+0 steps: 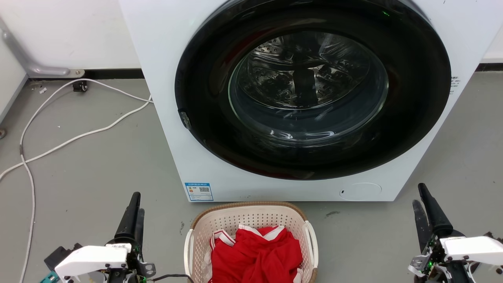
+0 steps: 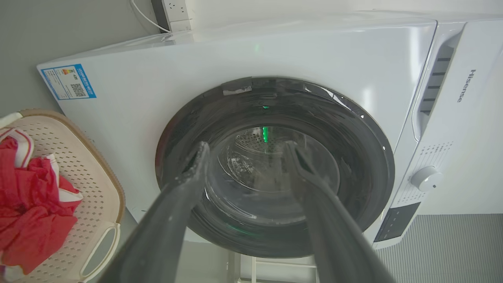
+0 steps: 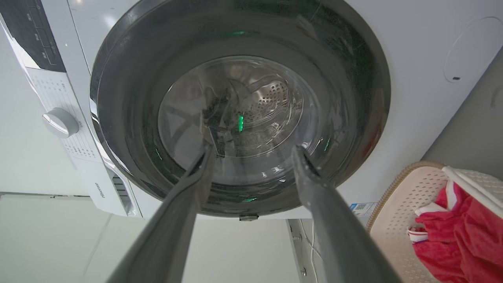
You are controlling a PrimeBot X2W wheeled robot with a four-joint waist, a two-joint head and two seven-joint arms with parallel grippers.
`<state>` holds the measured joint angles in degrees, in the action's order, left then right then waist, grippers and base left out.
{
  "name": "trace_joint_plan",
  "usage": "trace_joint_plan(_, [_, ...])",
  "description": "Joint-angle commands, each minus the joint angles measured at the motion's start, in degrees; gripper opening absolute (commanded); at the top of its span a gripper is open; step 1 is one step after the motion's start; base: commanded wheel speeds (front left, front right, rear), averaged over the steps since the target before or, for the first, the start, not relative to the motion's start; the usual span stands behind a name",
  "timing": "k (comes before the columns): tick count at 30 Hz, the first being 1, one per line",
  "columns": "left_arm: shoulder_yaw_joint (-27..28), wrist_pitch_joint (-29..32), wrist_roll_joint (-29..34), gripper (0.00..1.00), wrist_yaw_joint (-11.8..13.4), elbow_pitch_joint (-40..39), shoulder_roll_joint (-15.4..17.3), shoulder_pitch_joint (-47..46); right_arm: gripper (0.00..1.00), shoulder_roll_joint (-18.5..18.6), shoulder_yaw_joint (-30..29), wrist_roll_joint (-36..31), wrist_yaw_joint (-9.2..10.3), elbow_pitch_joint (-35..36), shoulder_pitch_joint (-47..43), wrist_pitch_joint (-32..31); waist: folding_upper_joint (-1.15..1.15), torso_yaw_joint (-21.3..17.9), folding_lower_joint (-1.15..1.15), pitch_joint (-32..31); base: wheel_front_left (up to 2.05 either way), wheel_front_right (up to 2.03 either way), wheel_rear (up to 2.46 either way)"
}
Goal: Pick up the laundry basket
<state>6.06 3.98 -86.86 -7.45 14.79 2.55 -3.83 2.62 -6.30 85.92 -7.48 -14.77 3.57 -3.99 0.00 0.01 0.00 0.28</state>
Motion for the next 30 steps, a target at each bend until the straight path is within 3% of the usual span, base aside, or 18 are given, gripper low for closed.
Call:
trace_joint_plan(1, [0.04,-0.74,2.67,1.0,0.17,-1.68,0.21,-1.05,1.0,0.11,0.19,-3.42,-0.01,1.93,0.77,0.7,0.0,0.01,0.0,0.03,0.0,0.0,0.0])
trace_joint_plan(20, [-2.1,-5.42,25.21,1.0,2.73,-5.69,0.27,0.09,1.0,0.17,2.75,-30.29,-0.01,6.97,-1.15,5.39,0.0,-0.01,0.0,0.32,0.0,0.0,0.0])
trace_joint_plan(30, [-3.12,-7.31,33.4,1.0,3.34,-6.67,0.29,0.69,1.0,0.2,3.15,-39.31,-0.01,7.61,-1.96,7.29,0.0,0.02,0.0,0.38,0.0,0.0,0.0])
